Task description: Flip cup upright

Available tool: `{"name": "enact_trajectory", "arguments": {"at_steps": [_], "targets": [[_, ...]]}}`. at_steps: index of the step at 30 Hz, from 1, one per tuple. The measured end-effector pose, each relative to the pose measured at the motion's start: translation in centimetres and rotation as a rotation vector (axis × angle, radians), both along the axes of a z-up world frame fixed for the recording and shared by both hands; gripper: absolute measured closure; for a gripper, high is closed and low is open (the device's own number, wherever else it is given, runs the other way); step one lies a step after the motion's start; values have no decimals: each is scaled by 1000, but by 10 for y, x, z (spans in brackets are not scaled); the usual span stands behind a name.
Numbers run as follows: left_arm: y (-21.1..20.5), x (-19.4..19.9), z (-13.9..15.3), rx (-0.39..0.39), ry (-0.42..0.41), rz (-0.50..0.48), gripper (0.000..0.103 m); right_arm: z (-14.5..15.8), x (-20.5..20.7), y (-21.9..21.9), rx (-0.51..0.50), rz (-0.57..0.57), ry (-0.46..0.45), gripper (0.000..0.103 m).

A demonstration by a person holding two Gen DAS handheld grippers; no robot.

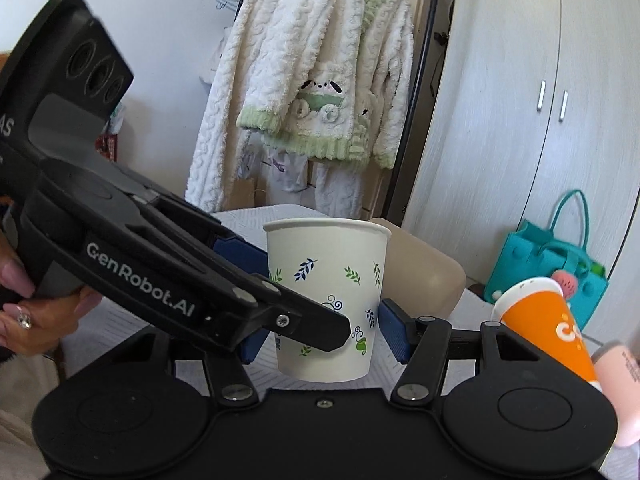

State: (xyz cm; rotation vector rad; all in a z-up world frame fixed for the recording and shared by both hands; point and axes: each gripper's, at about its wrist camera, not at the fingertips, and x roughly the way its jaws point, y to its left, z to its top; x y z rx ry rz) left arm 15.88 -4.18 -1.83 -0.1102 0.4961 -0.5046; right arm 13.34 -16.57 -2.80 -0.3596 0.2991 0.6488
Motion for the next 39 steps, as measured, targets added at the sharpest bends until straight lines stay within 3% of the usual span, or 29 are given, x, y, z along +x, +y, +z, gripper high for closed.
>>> {"name": "enact_trajectory", "arguments": {"at_steps": [6, 10, 18, 29, 39], "targets": [[2, -1, -6, 19, -43, -27, 42, -6, 6, 3, -1, -13, 23, 39], [-1, -1, -11, 13, 3, -51, 42, -10, 10, 0, 13, -22, 116, 39], [-6, -5, -13, 18, -1, -76, 42, -14, 6, -5, 23, -46, 144, 39], [-1, -4, -8, 18, 111, -6, 39, -11, 0, -15, 77, -91, 189, 33], [8, -43, 10, 105, 86, 123, 35, 9, -47, -29, 137, -248, 146, 23]]}}
